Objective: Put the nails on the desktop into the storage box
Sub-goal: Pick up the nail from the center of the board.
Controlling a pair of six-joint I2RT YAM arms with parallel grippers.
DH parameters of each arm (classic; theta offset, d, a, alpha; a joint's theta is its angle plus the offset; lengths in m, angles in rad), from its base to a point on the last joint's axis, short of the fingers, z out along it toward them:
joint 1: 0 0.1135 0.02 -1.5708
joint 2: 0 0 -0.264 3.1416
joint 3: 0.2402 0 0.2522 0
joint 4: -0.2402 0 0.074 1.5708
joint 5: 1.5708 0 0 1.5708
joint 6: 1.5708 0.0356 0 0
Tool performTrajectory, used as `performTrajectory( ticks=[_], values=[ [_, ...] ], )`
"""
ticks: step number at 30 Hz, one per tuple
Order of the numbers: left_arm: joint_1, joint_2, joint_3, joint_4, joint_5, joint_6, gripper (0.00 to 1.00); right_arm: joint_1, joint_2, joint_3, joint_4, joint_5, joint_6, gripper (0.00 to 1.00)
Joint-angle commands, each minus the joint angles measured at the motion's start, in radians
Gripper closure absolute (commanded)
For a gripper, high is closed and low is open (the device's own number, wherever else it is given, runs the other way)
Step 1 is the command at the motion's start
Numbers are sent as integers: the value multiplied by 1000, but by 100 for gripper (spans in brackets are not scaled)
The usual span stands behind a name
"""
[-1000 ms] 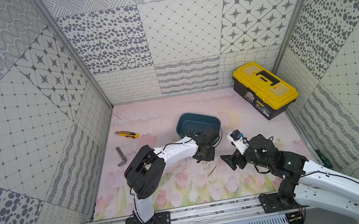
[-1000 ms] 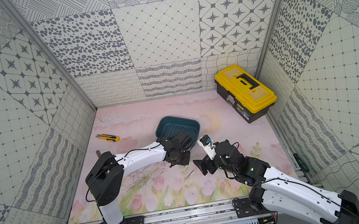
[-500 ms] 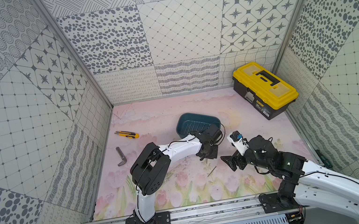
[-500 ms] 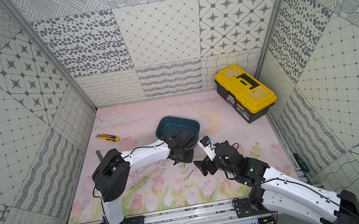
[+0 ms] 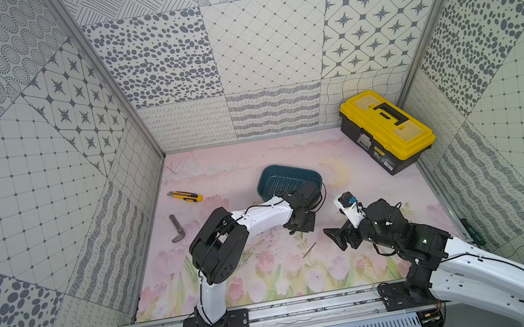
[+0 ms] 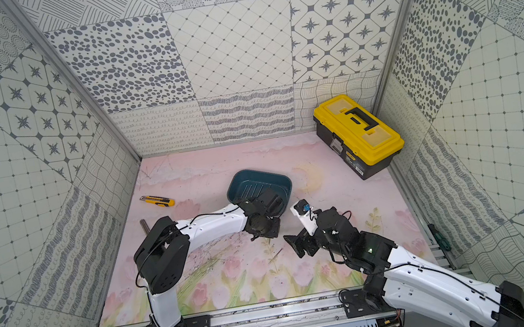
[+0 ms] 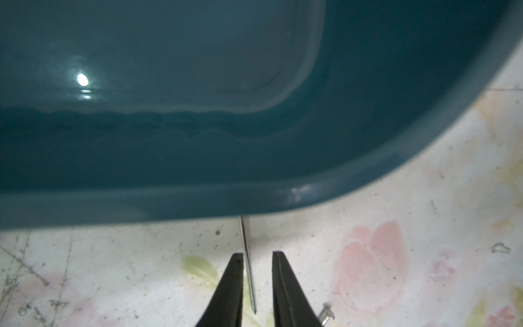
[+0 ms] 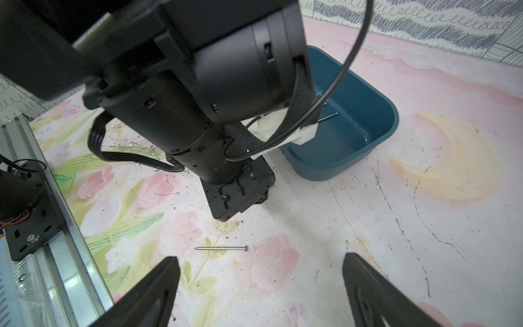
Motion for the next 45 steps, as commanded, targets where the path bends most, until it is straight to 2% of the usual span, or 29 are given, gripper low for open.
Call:
performTrajectory(
  ticks=[1, 18, 35, 38, 45],
  values=[
    [9, -2, -4, -33, -16, 20, 78, 6, -14, -10, 30, 8, -1, 5],
    [19, 21, -15, -26, 8, 19, 79, 5, -10, -7, 35, 12, 0, 5],
    [3, 53, 9, -55, 9, 37, 83, 5, -8, -10, 43, 24, -8, 5],
    [-6, 62, 20, -61, 7, 43, 86, 6, -9, -10, 44, 27, -12, 5],
    [-8, 61, 20, -64, 7, 42, 100, 3, -10, -10, 45, 36, -16, 4]
  ],
)
